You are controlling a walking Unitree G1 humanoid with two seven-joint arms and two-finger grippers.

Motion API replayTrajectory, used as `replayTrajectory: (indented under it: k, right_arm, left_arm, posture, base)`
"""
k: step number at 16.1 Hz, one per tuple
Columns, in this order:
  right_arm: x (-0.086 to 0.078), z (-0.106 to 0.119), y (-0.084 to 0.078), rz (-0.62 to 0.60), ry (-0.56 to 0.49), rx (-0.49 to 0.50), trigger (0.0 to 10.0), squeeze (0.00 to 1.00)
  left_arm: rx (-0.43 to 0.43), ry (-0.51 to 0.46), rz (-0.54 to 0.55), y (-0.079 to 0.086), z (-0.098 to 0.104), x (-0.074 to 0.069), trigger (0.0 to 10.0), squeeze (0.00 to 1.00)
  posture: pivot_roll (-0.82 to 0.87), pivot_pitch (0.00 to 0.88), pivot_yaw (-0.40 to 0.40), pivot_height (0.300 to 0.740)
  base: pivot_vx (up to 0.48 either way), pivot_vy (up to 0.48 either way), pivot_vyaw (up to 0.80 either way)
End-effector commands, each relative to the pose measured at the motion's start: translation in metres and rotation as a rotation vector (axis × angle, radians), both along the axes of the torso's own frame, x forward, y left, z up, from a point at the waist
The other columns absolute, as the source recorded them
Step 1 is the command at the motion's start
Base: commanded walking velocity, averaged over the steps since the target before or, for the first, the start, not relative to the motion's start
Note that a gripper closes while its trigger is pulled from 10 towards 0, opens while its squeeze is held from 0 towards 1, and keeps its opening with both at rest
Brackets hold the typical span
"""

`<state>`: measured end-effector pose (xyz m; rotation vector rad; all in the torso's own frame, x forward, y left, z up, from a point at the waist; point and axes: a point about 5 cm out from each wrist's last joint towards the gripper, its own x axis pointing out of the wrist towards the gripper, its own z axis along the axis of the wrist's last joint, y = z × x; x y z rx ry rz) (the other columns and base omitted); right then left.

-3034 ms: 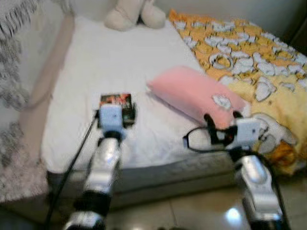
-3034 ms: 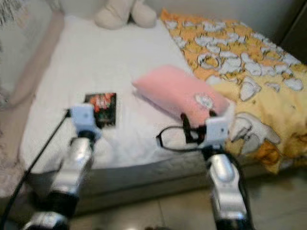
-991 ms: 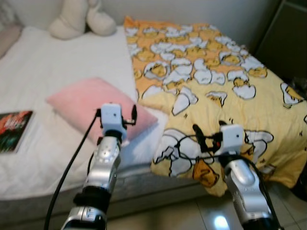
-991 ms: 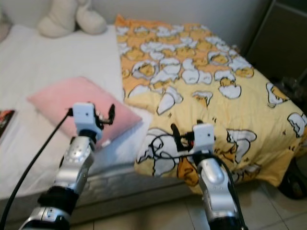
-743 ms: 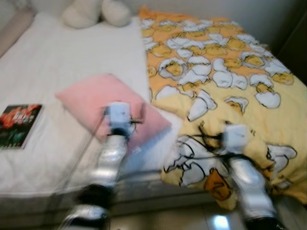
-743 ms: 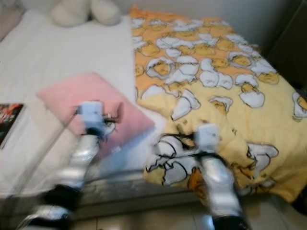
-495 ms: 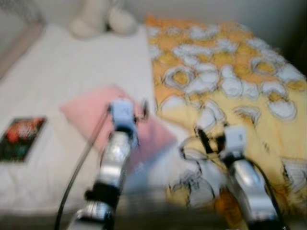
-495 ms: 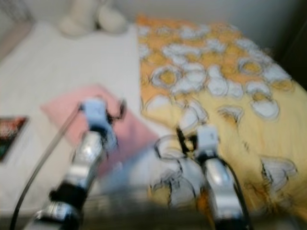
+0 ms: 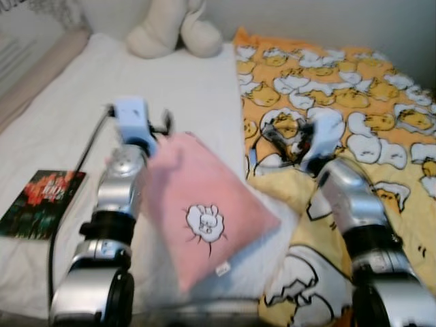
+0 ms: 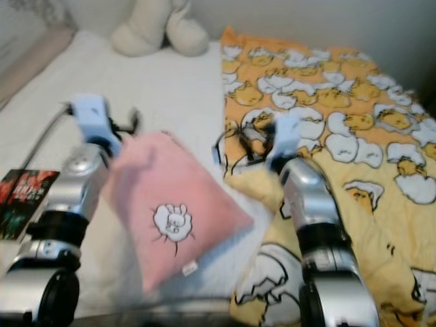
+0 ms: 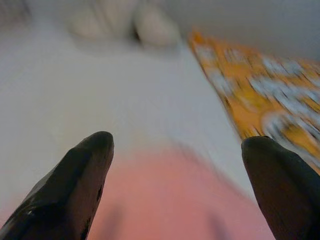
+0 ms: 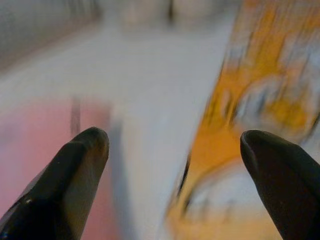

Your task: Clean up the room

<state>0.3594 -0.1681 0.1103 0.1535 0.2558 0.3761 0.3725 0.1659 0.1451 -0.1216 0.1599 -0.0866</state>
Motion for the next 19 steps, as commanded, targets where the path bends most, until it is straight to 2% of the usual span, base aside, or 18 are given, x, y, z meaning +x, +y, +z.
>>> replayTrajectory:
  k: [1, 2, 3, 4, 9, 11, 12, 13, 16, 19]
  right_arm:
    - [0.0, -0.01, 0.004, 0.039, 0.08, 0.066, 10.0, 0.0]
    - [-0.001, -0.016, 0.008, 0.06, 0.146, 0.137, 10.0, 0.0]
    - [-0.002, -0.021, 0.007, 0.061, 0.197, 0.214, 10.0, 0.0]
    - [-0.002, -0.024, 0.004, 0.048, 0.214, 0.233, 10.0, 0.0]
    - [0.003, -0.018, -0.002, 0.078, 0.196, 0.208, 10.0, 0.0]
    - [0.003, -0.017, -0.009, 0.065, 0.2, 0.196, 10.0, 0.0]
    - [0.003, -0.017, -0.015, 0.041, 0.194, 0.169, 10.0, 0.0]
    - [0.003, -0.017, -0.02, 0.019, 0.186, 0.152, 10.0, 0.0]
    - [0.004, -0.016, -0.023, -0.013, 0.166, 0.149, 10.0, 0.0]
    - [0.004, -0.023, -0.008, -0.035, 0.182, 0.236, 10.0, 0.0]
  left_arm:
    - [-0.095, 0.08, 0.005, 0.013, -0.006, -0.004, 10.0, 0.0]
    - [-0.155, 0.105, -0.006, 0.019, -0.001, -0.009, 10.0, 0.0]
    - [-0.252, 0.134, -0.035, 0.024, 0.007, -0.019, 10.0, 0.0]
    - [-0.294, 0.149, -0.055, 0.025, 0.013, -0.029, 10.0, 0.0]
    - [-0.387, 0.178, -0.142, 0.01, 0.033, -0.065, 10.0, 0.0]
    - [-0.426, 0.24, -0.174, -0.001, 0.028, -0.082, 10.0, 0.0]
    - [-0.476, 0.318, -0.175, -0.017, 0.012, -0.097, 10.0, 0.0]
    - [-0.501, 0.369, -0.177, -0.03, 0.0, -0.104, 10.0, 0.0]
    - [-0.49, 0.431, -0.154, -0.037, -0.011, -0.11, 10.0, 0.0]
    - [-0.494, 0.477, -0.118, -0.039, -0.019, -0.11, 10.0, 0.0]
  posture:
    - [0.03, 0.0, -0.013, 0.74]
    - [0.05, 0.0, -0.011, 0.74]
    - [0.08, 0.038, -0.013, 0.74]
    - [0.09, 0.066, -0.017, 0.74]
    - [0.12, 0.142, -0.044, 0.74]
    - [0.13, 0.15, -0.05, 0.74]
    - [0.14, 0.16, -0.059, 0.74]
    - [0.13, 0.162, -0.061, 0.74]
    - [0.12, 0.167, -0.062, 0.74]
    - [0.12, 0.187, -0.055, 0.74]
  base:
    - [0.0, 0.0, 0.0]
    - [0.0, 0.0, 0.0]
    - [0.0, 0.0, 0.0]
    - [0.0, 0.0, 0.0]
    - [0.0, 0.0, 0.0]
    - [0.0, 0.0, 0.0]
    - [0.0, 0.0, 0.0]
    - [0.0, 0.0, 0.0]
    - [0.0, 0.0, 0.0]
    - [0.0, 0.0, 0.0]
